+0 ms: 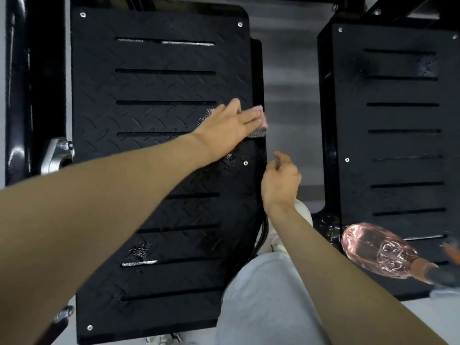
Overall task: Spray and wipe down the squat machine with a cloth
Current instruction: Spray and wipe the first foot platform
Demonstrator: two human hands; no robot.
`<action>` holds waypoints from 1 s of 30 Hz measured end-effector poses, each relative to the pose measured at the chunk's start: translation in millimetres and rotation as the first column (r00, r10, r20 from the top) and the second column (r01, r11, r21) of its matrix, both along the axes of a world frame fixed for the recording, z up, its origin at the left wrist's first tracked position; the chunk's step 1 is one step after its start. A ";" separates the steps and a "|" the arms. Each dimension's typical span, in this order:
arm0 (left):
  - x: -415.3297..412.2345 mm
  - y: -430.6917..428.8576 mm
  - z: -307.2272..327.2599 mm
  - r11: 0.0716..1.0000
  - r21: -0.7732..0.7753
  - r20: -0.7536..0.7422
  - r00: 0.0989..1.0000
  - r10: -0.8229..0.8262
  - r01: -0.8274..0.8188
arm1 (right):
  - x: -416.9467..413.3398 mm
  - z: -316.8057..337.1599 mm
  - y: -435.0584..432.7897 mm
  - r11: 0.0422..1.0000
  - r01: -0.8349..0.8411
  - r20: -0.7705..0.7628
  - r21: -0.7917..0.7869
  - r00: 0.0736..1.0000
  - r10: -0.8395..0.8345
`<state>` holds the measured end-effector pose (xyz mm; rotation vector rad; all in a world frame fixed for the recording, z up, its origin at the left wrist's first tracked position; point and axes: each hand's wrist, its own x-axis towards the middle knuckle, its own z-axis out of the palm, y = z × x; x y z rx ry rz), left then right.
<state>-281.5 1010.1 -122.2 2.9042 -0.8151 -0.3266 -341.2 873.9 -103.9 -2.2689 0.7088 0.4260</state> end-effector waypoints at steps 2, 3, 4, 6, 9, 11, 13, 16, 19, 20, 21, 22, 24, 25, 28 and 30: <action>-7.7 -19.7 1.6 0.988 -0.041 -0.003 0.989 0.147 -0.147 | -1.7 -0.1 -1.8 1.000 0.011 0.001 -0.001 1.000 -0.011; -16.1 -27.8 -1.8 0.986 -0.078 -0.028 0.989 0.148 -0.150 | -2.7 -0.5 -2.1 1.000 0.011 0.005 -0.008 1.000 -0.011; -23.3 -32.5 -5.1 0.990 -0.107 -0.056 0.995 0.085 -0.091 | -3.8 -1.5 -2.7 1.000 0.013 0.007 -0.014 1.000 -0.012; -27.0 -27.2 -2.4 0.989 -0.122 -0.072 0.993 -0.094 0.085 | -5.7 -3.9 -4.4 0.999 0.016 -0.003 -0.037 1.000 -0.016; -10.0 -11.9 -2.5 0.995 -0.088 -0.124 0.992 0.035 -0.046 | -7.9 -6.9 -8.5 0.998 0.000 -0.030 -0.055 1.000 -0.002; -7.6 -15.3 -2.9 0.968 -0.086 -0.121 0.966 0.227 -0.238 | -9.1 -6.9 -9.4 0.999 -0.011 -0.029 -0.052 1.000 0.009; -16.8 -32.5 -0.4 0.940 -0.062 -0.132 0.936 0.325 -0.335 | -9.0 -5.4 -8.5 0.999 -0.009 -0.014 -0.043 1.000 0.008; -45.7 -48.4 -4.8 0.990 0.040 0.008 0.990 0.138 -0.139 | -10.7 -1.3 -3.3 0.999 0.039 0.047 0.026 0.998 -0.040; -77.0 -33.3 -12.7 0.977 0.162 0.069 0.986 -0.153 0.140 | -11.4 -0.6 -2.9 0.995 0.068 0.104 0.079 0.992 -0.076; -79.4 -25.6 -13.8 0.953 0.202 0.127 0.958 -0.255 0.227 | -11.1 -0.8 -4.6 0.995 0.062 0.107 0.076 0.992 -0.070; -76.8 -16.5 -12.4 0.924 0.236 0.189 0.919 -0.346 0.300 | -10.7 -1.4 -6.2 0.996 0.055 0.104 0.067 0.993 -0.061; -71.1 -7.1 -11.3 0.901 0.267 0.217 0.890 -0.401 0.341 | -10.7 -1.9 -7.2 0.997 0.045 0.099 0.056 0.994 -0.051; -54.8 5.4 -9.6 0.941 0.225 0.260 0.915 -0.308 0.252 | -11.5 -3.5 -7.8 0.999 0.018 0.088 0.028 0.996 -0.020; -49.6 6.6 -10.0 0.978 0.168 0.258 0.952 -0.165 0.124 | -12.9 -4.3 -7.0 1.000 -0.008 0.079 0.009 0.997 0.007; -64.1 -4.4 -14.7 0.953 0.004 0.077 0.951 0.301 -0.302 | -17.4 -6.4 -3.6 0.993 -0.114 0.057 -0.034 0.992 0.116; -82.7 -11.7 -16.1 0.940 -0.045 0.040 0.940 0.339 -0.337 | -19.9 -6.3 -1.4 0.979 -0.198 0.044 -0.038 0.979 0.200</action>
